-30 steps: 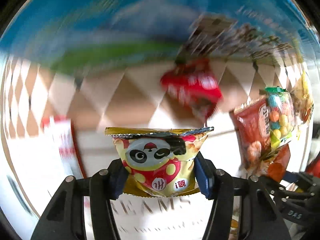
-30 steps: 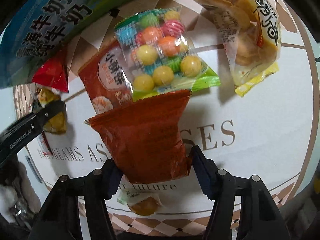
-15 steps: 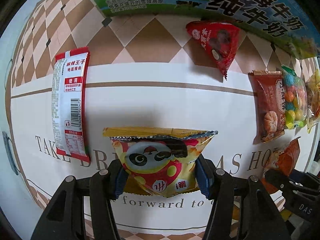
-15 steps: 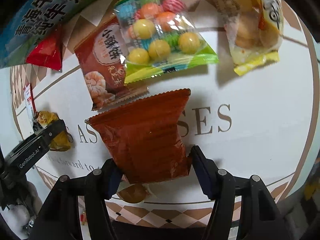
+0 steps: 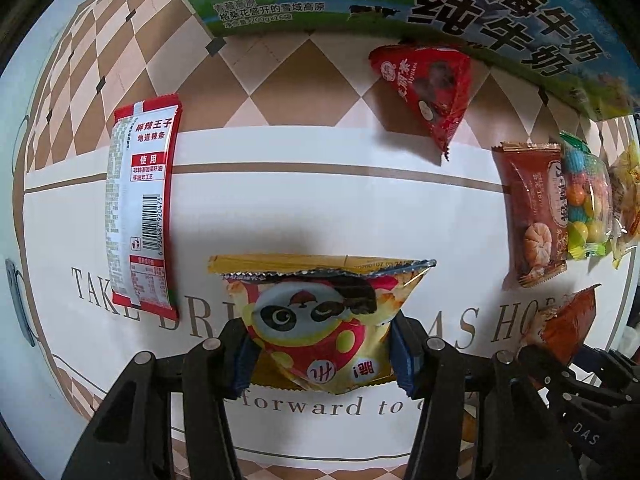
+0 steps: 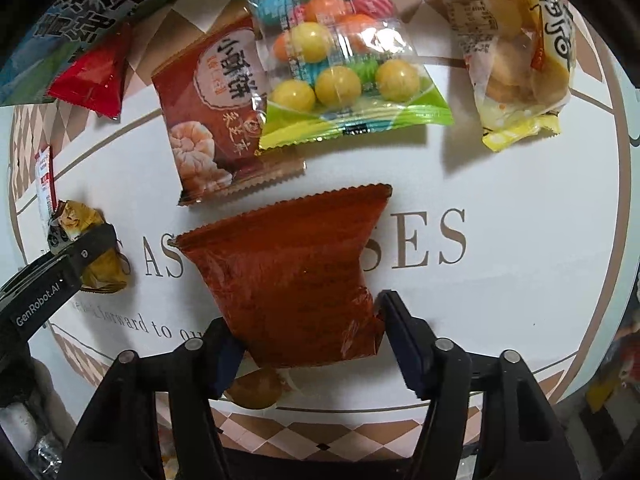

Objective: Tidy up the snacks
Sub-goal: 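Grasp the yellow panda bag with the left tool while the right tool grasps the orange-red bag, then carry the panda bag with the left tool while the right tool carries the orange-red bag to the box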

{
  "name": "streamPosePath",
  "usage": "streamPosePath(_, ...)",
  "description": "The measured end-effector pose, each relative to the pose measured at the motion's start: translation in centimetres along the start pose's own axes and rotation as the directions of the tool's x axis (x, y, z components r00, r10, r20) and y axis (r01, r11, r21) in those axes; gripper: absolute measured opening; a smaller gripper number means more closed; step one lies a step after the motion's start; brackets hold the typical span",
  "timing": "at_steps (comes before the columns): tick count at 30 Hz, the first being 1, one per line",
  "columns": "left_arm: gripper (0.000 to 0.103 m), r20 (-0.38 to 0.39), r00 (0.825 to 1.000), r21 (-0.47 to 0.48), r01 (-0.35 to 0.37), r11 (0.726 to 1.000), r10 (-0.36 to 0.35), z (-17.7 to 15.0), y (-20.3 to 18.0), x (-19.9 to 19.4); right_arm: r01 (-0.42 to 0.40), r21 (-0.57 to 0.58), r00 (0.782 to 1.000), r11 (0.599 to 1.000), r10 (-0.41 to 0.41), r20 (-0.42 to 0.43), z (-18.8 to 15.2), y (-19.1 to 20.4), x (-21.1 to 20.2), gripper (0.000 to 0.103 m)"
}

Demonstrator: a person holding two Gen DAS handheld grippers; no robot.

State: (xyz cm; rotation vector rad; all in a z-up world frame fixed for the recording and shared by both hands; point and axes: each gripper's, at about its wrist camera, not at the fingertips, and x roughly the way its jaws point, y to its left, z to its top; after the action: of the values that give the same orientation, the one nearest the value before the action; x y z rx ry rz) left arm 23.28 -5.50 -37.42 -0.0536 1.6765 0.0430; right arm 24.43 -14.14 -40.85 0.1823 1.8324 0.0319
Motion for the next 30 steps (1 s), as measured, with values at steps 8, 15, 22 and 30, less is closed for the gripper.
streamPosePath(8, 0.051, 0.047, 0.997, 0.021, 0.057, 0.998, -0.058, -1.2, -1.0, -4.1, -0.07, -0.027, 0.997, 0.997, 0.071, 0.034, -1.5, 1.3, -2.8, 0.056)
streamPosePath(15, 0.051, 0.14, 0.978, 0.054, 0.149, 0.987, -0.155, -1.3, -2.1, -11.3, -0.177, -0.054, 0.975, 0.983, 0.182, 0.126, -1.7, 2.5, -9.7, 0.056)
streamPosePath(22, 0.051, 0.247, 0.951, 0.087, 0.172, 0.981, -0.188, 3.9, -1.9, -18.8, -0.247, -0.066, 0.924, 0.967, 0.255, 0.283, 2.8, 2.9, -19.3, 0.056)
streamPosePath(30, 0.051, 0.275, 0.957, 0.065, 0.078, 0.995, -0.093, 12.2, -0.6, -20.2, -0.184, -0.049, 0.918, 0.982, 0.19, 0.349, 10.5, 2.9, -23.8, 0.056)
